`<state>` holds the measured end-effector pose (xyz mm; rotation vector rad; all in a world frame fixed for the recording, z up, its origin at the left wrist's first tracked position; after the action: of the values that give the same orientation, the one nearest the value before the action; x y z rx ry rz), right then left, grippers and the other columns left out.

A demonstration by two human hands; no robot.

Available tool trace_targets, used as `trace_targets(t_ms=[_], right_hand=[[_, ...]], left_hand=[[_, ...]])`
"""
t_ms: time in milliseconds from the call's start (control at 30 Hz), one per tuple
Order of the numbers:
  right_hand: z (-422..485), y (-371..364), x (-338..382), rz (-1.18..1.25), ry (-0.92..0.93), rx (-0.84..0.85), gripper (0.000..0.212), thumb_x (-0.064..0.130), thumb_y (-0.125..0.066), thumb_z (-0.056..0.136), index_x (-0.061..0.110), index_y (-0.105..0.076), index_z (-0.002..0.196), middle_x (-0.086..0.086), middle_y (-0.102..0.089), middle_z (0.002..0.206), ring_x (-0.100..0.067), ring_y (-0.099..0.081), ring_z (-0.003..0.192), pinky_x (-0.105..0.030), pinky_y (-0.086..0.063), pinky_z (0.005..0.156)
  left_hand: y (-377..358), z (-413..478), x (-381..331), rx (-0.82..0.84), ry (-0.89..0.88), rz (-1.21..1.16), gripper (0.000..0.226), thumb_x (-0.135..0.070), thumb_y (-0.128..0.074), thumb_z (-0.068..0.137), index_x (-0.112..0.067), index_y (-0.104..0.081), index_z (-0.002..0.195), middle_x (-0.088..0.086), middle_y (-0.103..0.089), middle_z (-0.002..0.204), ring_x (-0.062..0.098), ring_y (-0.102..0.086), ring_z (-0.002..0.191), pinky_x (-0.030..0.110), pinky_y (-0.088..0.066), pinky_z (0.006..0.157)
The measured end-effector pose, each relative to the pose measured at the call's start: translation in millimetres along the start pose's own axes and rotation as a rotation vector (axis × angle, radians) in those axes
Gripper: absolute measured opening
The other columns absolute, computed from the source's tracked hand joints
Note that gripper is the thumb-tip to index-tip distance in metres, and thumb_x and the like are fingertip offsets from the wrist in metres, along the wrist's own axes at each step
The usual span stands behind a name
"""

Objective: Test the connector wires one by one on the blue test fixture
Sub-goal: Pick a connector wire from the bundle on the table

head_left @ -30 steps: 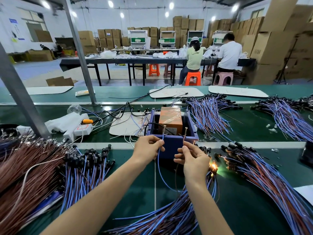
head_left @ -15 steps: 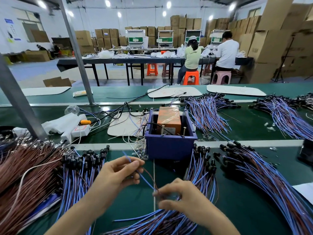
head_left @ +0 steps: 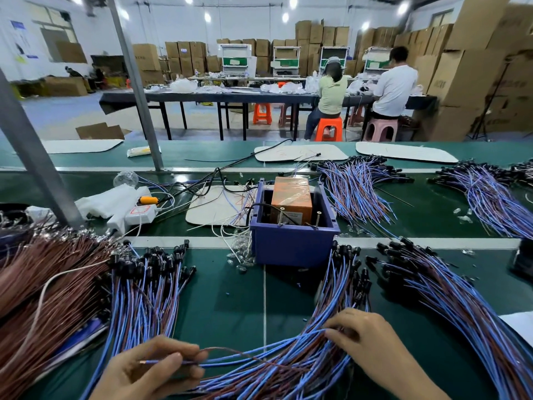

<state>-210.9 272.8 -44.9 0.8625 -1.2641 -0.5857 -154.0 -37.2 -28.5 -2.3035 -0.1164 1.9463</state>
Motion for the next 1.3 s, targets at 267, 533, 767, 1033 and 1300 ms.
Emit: trace_targets(t_ms=[267,533,767,1033,1300], right_hand=[[-8.7,15.9,1.7,0.112,0.000,-0.099,0.019,0.028,-0.076,0.080,0.043,-0.065,0.075,0.022,-0.066,0.078,-0.001,-0.062,0.076,-0.010,-0.045,0.065],[-10.9,43.5,15.2,0.165,0.077,-0.276,0.010,0.024,-0.076,0.078,0.031,-0.069,0.073,0.020,-0.066,0.077,-0.003,-0.063,0.070,-0.010,-0.045,0.063],[11.8,56.1,22.3,0.092,0.099,-0.336,0.007,0.024,-0.064,0.089,0.025,-0.070,0.088,0.018,-0.060,0.113,-0.001,-0.059,0.100,-0.012,-0.040,0.088],[16.6,22.3,1.1,0.051,-0.073,-0.177,0.031,0.034,-0.058,0.092,0.032,-0.060,0.124,0.012,-0.036,0.146,-0.011,-0.034,0.137,-0.032,-0.030,0.111],[2.2,30.5,3.8,0.136,-0.055,-0.322,0.016,0.022,-0.063,0.090,0.031,-0.068,0.103,0.018,-0.055,0.118,-0.005,-0.053,0.114,-0.024,-0.038,0.098]], left_hand=[[3.6,-16.7,50.3,0.382,0.232,0.172,0.075,-0.031,-0.090,0.054,0.008,-0.060,0.110,0.009,-0.074,0.072,0.022,-0.072,0.079,0.019,-0.054,0.075],[-21.5,-4.3,17.0,0.772,0.032,0.556,0.029,-0.026,-0.046,0.098,-0.009,-0.067,0.108,0.005,-0.065,0.113,0.034,-0.054,0.110,0.034,-0.046,0.097],[2.2,-10.8,-15.2,0.419,-0.364,0.660,0.015,-0.023,-0.066,0.076,-0.031,-0.076,0.085,-0.011,-0.072,0.099,-0.005,-0.065,0.080,0.008,-0.048,0.074],[56.5,67.8,-34.4,-0.312,-0.178,1.650,0.040,-0.036,-0.047,0.097,-0.040,-0.042,0.136,-0.010,-0.035,0.145,0.016,-0.029,0.131,0.032,-0.031,0.104],[52.5,82.2,-56.8,-0.446,-0.505,1.290,0.015,0.002,-0.070,0.081,-0.005,-0.074,0.093,0.010,-0.062,0.095,0.026,-0.060,0.077,0.038,-0.050,0.071]])
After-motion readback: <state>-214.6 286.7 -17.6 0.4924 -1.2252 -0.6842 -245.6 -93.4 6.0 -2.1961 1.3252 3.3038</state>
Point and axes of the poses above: each hand's wrist, its own z-axis towards the middle knuckle, its own y-axis out of the back of the hand, x = y × z, the point moved 8 cm from there along z, towards the middle knuckle
